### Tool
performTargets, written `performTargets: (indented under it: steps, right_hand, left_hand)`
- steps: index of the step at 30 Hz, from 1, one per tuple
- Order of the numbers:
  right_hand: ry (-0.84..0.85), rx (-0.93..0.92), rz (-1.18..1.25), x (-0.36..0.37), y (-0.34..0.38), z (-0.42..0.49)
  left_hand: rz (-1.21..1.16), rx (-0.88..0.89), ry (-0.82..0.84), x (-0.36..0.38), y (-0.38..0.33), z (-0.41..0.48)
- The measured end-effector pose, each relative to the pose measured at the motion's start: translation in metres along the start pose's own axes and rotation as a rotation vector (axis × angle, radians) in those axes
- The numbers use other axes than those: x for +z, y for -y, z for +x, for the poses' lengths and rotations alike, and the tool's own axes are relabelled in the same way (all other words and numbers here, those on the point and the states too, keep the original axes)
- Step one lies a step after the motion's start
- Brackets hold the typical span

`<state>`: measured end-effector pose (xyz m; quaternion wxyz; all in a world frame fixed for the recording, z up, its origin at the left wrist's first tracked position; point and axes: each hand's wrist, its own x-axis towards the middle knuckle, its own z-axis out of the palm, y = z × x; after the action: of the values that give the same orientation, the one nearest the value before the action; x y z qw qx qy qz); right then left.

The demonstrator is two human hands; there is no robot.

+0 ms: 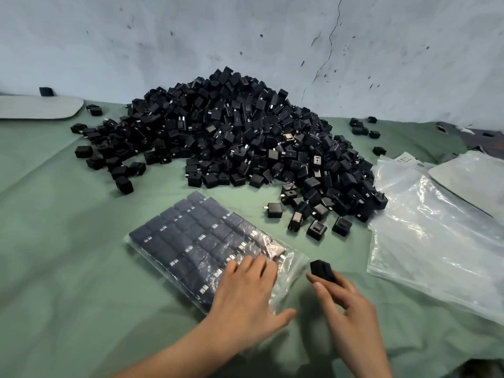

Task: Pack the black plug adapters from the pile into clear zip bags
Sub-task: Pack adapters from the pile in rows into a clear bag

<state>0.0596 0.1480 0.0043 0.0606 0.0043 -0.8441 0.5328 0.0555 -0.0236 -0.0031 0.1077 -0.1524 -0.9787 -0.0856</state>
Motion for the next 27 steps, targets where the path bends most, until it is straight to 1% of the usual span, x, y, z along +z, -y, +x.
performTargets:
  steps: [2,4,7,10,11,15,18,20,22,23,25,26,27]
  right_hand:
    - [0.048,-0.010,-0.036,-0.003,-0.004,0.000]
    - [0.102,-0.050,-0.056,-0.004,-0.008,-0.003]
    - [0.191,-0.087,-0.099,0.000,-0.013,-0.010]
    - [0.225,-0.225,-0.211,0.010,-0.011,-0.009]
    - [0.241,-0.281,-0.233,0.014,-0.008,-0.007]
    - [0.411,-0.359,-0.246,0.033,-0.004,0.001]
    - [0.503,-0.427,-0.268,0.041,-0.009,0.005]
    - [0.546,-0.459,-0.285,0.039,-0.011,0.006]
    - [0.560,-0.470,-0.288,0.030,-0.013,0.007]
    - [0.566,-0.469,-0.277,0.025,-0.014,0.008]
    - [0.590,-0.458,-0.291,0.017,-0.017,0.011]
    - [0.608,-0.453,-0.316,0.015,-0.018,0.012]
    - [0.627,-0.456,-0.344,0.014,-0.018,0.014]
  left_hand:
    - [0.029,-0.019,0.114,0.004,-0.001,0.000]
    - [-0.010,-0.025,0.130,0.002,-0.001,0.001]
    - [-0.082,-0.014,0.033,-0.003,0.000,0.002]
    - [-0.102,-0.015,-0.159,-0.008,-0.003,-0.001]
    - [-0.099,-0.015,-0.194,-0.011,-0.004,-0.002]
    - [-0.186,-0.016,-0.256,-0.019,-0.004,-0.005]
    - [-0.221,-0.001,-0.197,-0.024,-0.002,-0.010]
    - [-0.296,-0.002,-0.177,-0.025,0.009,-0.013]
    - [-0.453,-0.065,-0.233,-0.032,0.035,-0.012]
    - [-0.513,-0.118,-0.296,-0.034,0.056,-0.011]
    - [-0.484,-0.295,-0.478,-0.031,0.105,-0.008]
    - [-0.443,-0.414,-0.512,-0.029,0.130,-0.007]
    - [-0.407,-0.537,-0.509,-0.025,0.153,-0.008]
